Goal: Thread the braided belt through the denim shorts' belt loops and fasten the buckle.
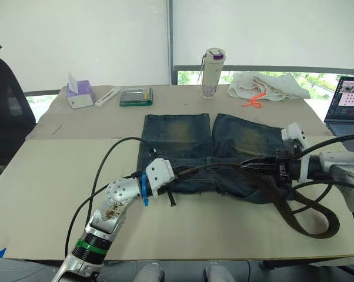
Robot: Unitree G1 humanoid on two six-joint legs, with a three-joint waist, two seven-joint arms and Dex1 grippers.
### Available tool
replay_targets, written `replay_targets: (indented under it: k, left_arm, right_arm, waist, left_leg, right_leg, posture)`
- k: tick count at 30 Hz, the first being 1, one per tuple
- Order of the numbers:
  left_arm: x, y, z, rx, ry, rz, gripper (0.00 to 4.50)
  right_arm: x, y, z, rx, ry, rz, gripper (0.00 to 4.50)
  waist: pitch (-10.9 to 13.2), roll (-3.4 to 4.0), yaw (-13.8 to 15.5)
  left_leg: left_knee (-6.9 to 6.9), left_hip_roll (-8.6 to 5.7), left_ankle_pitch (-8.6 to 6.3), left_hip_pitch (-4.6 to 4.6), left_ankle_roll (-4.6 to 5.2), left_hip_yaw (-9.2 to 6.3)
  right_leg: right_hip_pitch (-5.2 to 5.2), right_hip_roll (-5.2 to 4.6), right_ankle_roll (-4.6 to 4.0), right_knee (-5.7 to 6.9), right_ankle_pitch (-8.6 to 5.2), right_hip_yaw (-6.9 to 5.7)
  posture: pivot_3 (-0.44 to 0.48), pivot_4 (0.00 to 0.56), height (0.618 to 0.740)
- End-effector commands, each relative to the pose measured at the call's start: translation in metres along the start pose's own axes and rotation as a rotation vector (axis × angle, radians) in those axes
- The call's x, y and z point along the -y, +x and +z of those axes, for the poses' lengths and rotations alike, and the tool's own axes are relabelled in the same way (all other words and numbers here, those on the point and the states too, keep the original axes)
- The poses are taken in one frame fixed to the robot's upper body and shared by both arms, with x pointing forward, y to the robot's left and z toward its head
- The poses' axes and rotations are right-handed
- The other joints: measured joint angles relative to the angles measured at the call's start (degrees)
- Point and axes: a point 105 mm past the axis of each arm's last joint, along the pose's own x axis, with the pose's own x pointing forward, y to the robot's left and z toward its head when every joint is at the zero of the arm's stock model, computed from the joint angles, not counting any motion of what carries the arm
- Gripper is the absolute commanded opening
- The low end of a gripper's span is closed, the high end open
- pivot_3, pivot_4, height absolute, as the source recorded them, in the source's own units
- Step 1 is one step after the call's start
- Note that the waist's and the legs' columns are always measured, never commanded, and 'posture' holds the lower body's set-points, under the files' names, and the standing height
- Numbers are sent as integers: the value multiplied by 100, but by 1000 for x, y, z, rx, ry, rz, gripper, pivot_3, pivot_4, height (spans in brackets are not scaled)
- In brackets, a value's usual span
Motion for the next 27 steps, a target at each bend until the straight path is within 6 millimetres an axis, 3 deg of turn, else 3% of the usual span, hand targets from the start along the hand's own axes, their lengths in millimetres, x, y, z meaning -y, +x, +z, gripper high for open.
replay_targets:
  k: [1,3,6,8,11,12,15,19,22,27]
  left_arm:
    - [0,3,24,84,-178,-10,0]
    - [2,6,29,94,-312,-20,0]
    - [-1,8,39,124,-505,-38,0]
    - [-1,7,45,133,-593,-67,0]
    - [0,6,53,132,-768,-136,0]
    - [1,5,54,127,-811,-164,0]
    - [3,0,61,137,-907,-229,0]
    - [10,-8,62,100,-947,-301,0]
    - [14,-15,60,56,-952,-333,0]
    - [13,-22,55,23,-974,-346,0]
  right_arm:
    - [-6,-20,41,207,-29,-38,2680]
    - [-17,-27,50,276,11,-13,3274]
    - [-49,-32,51,319,101,87,4349]
    - [-70,-26,46,307,141,157,4434]
    - [-108,-5,27,251,210,261,4434]
    - [-113,6,17,235,240,245,4434]
    - [-113,28,-1,268,358,167,4434]
    - [-105,45,-11,400,509,61,4434]
    - [-93,43,-8,543,592,-5,4434]
    - [-97,34,7,730,650,76,4434]
  waist:
    - [0,0,2]
    - [1,-1,13]
    - [3,-6,42]
    - [3,-6,32]
    - [3,-6,4]
    - [3,-6,-11]
    - [1,-8,-68]
    - [-1,-8,-86]
    - [-3,-4,-98]
    - [-3,-3,-98]
  left_leg:
    - [0,0,0,0,0,-1]
    - [1,2,0,-1,0,-3]
    - [1,2,0,-3,1,-12]
    - [2,1,-1,-2,2,-12]
    - [2,7,-2,0,3,-11]
    - [1,11,-2,0,3,-11]
    - [0,15,-2,4,2,-11]
    - [-3,16,-1,4,0,-12]
    - [-5,14,0,5,-2,-12]
    - [-8,14,0,7,-2,-7]
  right_leg:
    - [0,0,-3,1,2,0]
    - [0,0,-24,1,14,1]
    - [6,-1,-38,-3,23,-7]
    - [8,1,-38,-3,23,-10]
    - [9,8,-22,-2,13,-8]
    - [9,12,3,-1,-2,-8]
    - [9,18,6,4,-4,-2]
    - [-1,24,3,6,-3,6]
    - [-10,24,-9,9,4,17]
    - [-12,26,-23,6,12,25]
  posture:
    - [0,150,740]
    - [0,150,740]
    - [0,150,740]
    - [0,150,740]
    - [0,150,740]
    - [0,150,740]
    - [0,150,740]
    - [0,150,740]
    - [0,150,740]
    - [0,150,740]
